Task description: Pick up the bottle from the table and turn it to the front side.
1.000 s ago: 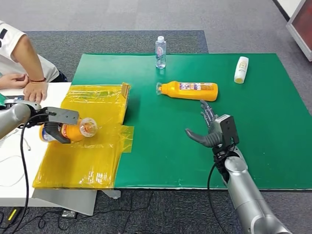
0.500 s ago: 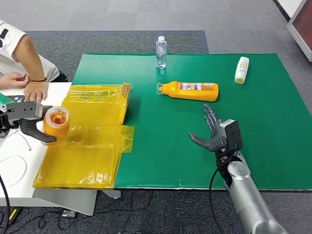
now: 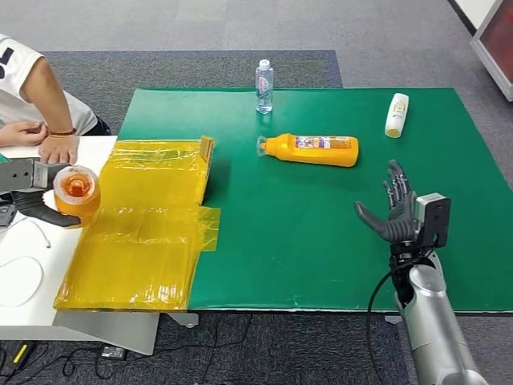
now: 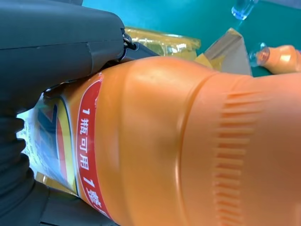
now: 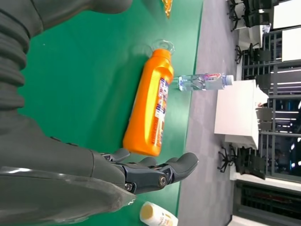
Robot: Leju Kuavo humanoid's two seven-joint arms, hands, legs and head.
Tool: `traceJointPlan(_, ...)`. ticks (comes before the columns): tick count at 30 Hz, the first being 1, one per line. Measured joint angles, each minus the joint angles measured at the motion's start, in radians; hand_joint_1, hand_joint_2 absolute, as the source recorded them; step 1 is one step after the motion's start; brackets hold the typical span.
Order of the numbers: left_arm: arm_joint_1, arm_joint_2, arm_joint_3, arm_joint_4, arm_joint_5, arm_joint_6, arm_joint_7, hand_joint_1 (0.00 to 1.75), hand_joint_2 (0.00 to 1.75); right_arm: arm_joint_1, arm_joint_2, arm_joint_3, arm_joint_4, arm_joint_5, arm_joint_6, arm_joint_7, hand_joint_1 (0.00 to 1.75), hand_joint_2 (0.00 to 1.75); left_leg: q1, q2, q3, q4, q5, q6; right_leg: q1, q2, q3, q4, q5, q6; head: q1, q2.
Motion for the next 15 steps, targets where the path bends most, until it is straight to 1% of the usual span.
traceJointPlan(5, 0.014, -0.015, 0.036, 0.009, -0.042, 0.016, -0.026, 1.75, 1.75, 0.004, 0.0, -0.007, -0.015, 0.023, 0.015, 0.009, 0.0, 1.75, 0.0, 0.0, 0.0, 0.0, 0.0, 0.0, 0.0, 0.0, 0.0, 0.0, 0.0, 0.0, 0.0, 0.0)
traceJointPlan(8, 0.031, -0.033, 0.061, 0.024, -0.056, 0.032, -0.046, 1.69, 1.75, 0.005, 0.0, -0.004, -0.015, 0.041, 0.018, 0.014, 0.0, 1.75, 0.0, 0.0, -0.001, 0.0, 0.0, 0.0, 0.0, 0.0, -0.001, 0.0, 0.0, 0.0, 0.0, 0.0)
traceJointPlan(10, 0.06, -0.051, 0.093, 0.028, -0.056, 0.066, -0.05, 1.36, 1.75, 0.007, 0.0, 0.0, -0.015, 0.048, 0.02, 0.015, 0.0, 1.75, 0.0, 0.0, -0.001, 0.0, 0.0, 0.0, 0.0, 0.0, -0.001, 0.0, 0.0, 0.0, 0.0, 0.0)
traceJointPlan(11, 0.081, -0.063, 0.117, 0.028, -0.057, 0.093, -0.051, 1.11, 1.75, 0.008, 0.0, 0.002, -0.015, 0.049, 0.022, 0.015, 0.0, 1.75, 0.0, 0.0, -0.001, 0.0, 0.0, 0.0, 0.0, 0.0, -0.001, 0.0, 0.0, 0.0, 0.0, 0.0)
traceJointPlan(12, 0.106, -0.078, 0.145, 0.028, -0.061, 0.125, -0.053, 0.79, 1.75, 0.01, 0.0, 0.003, -0.016, 0.049, 0.026, 0.015, 0.0, 1.75, 0.0, 0.0, -0.001, 0.0, 0.0, 0.0, 0.0, 0.0, -0.001, 0.0, 0.0, 0.0, 0.0, 0.0)
traceJointPlan(13, 0.133, -0.097, 0.178, 0.028, -0.071, 0.16, -0.054, 0.62, 1.75, 0.014, 0.0, 0.005, -0.017, 0.048, 0.029, 0.015, 0.0, 1.75, 0.0, 0.0, -0.001, 0.0, 0.0, 0.0, 0.0, 0.0, -0.001, 0.0, 0.0, 0.0, 0.0, 0.0)
traceJointPlan(14, 0.162, -0.118, 0.215, 0.027, -0.087, 0.198, -0.056, 0.78, 1.75, 0.019, 0.0, 0.007, -0.02, 0.047, 0.033, 0.015, 0.0, 1.75, 0.0, 0.0, -0.001, 0.0, 0.001, 0.001, 0.0, 0.0, -0.001, 0.0, 0.0, 0.0, 0.0, 0.0)
traceJointPlan(15, 0.192, -0.143, 0.252, 0.026, -0.109, 0.241, -0.057, 1.04, 1.75, 0.025, 0.0, 0.008, -0.026, 0.046, 0.036, 0.014, 0.0, 1.75, 0.0, 0.0, -0.002, 0.0, 0.001, 0.001, 0.0, 0.0, -0.002, -0.001, 0.0, 0.001, 0.0, 0.0)
